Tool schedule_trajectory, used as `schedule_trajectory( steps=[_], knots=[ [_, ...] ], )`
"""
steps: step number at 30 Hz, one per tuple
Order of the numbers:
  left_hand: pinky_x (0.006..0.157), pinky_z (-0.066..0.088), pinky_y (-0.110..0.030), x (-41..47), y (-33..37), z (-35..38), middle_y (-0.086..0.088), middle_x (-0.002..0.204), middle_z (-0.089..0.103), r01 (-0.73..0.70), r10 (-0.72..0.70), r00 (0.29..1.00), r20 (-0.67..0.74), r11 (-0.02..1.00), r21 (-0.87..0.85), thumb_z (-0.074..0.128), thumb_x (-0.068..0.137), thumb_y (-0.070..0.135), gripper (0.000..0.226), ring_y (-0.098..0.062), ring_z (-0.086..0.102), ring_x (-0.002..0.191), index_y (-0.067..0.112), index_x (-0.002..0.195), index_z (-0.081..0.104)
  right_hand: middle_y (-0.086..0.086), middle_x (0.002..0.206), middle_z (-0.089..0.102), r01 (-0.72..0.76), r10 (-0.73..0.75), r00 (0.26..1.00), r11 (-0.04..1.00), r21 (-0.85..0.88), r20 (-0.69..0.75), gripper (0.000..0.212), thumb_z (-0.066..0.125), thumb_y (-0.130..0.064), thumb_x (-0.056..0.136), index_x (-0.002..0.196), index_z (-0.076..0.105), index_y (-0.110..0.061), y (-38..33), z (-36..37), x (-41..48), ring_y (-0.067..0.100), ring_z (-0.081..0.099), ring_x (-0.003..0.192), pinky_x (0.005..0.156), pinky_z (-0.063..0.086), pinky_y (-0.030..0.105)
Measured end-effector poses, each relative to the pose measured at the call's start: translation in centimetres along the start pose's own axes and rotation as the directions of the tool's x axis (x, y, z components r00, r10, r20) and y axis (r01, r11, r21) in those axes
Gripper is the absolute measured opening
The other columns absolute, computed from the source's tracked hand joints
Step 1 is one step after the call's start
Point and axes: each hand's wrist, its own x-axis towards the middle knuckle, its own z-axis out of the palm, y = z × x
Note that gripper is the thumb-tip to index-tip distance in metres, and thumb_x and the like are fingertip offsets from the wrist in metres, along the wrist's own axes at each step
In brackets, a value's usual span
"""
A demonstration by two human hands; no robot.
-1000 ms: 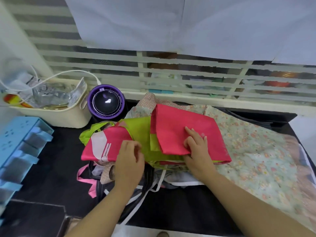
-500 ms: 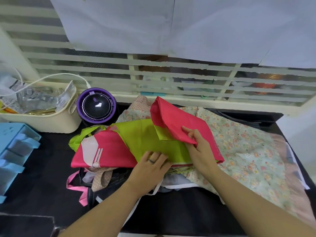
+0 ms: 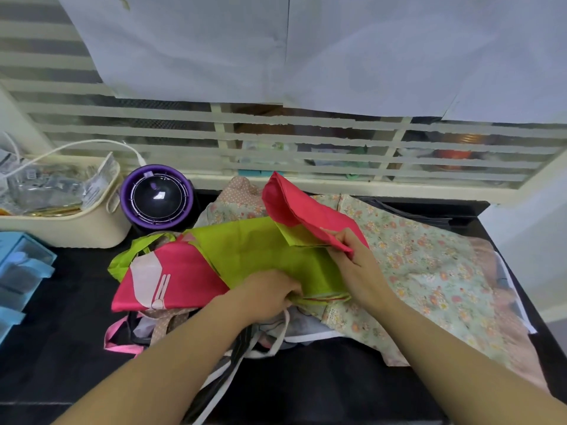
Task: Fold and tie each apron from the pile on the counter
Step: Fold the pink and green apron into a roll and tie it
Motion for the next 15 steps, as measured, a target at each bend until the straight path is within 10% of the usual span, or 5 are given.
schedule_trajectory(
  steps=[5,8,11,15],
  knots=[
    [0.073,0.046,-0.021,1.0,0.4,-2.3,0.009,0.087,0.066,0.111,-0.084,0.994,0.073,0.816,-0.568,0.053,0.098,0.020,0.013,-0.005,0.059,0.075,0.018,0.107,0.061,-0.030,0.085,0.063,0.005,-0.004,0.999,1.000,0.003,-0.041,0.017,0.046,-0.016,0.100,0.091,0.051,-0.001,-0.1,-0.6,0.0,0.002,0.056,0.070,0.062,0.042,0.020],
    [0.054,0.044,-0.015,1.8,1.2,-2.9,0.006,0.079,0.064,0.074,-0.247,0.968,-0.046,0.455,-0.887,0.051,0.098,0.012,0.012,-0.005,0.052,0.058,0.021,0.103,0.058,0.016,0.103,0.061,0.016,-0.013,0.993,1.000,0.024,-0.119,0.022,0.047,-0.017,0.100,0.110,0.053,0.001,-0.4,-0.9,0.1,0.034,0.053,0.093,0.081,0.044,0.041],
    [0.052,0.044,-0.015,2.9,1.7,-3.7,-0.001,0.079,0.062,-0.008,-0.411,0.909,-0.068,0.147,-0.989,0.048,0.098,0.005,0.017,-0.008,0.046,0.055,0.015,0.099,0.063,0.007,0.103,0.063,0.052,-0.040,0.986,0.996,0.069,-0.163,0.017,0.047,-0.017,0.100,0.110,0.060,-0.023,-0.8,-1.2,0.1,0.019,0.058,0.095,0.083,0.046,0.029],
    [0.060,0.046,-0.017,4.5,1.5,-3.9,0.001,0.083,0.065,0.076,-0.489,0.838,-0.243,0.546,-0.834,0.052,0.097,0.010,0.020,-0.008,0.054,0.062,0.008,0.110,0.067,0.003,0.090,0.059,0.122,-0.119,0.973,0.993,-0.001,-0.198,0.018,0.046,-0.011,0.099,0.097,0.056,-0.026,-1.1,-0.8,-0.2,0.004,0.054,0.078,0.066,0.039,0.011]
  ],
)
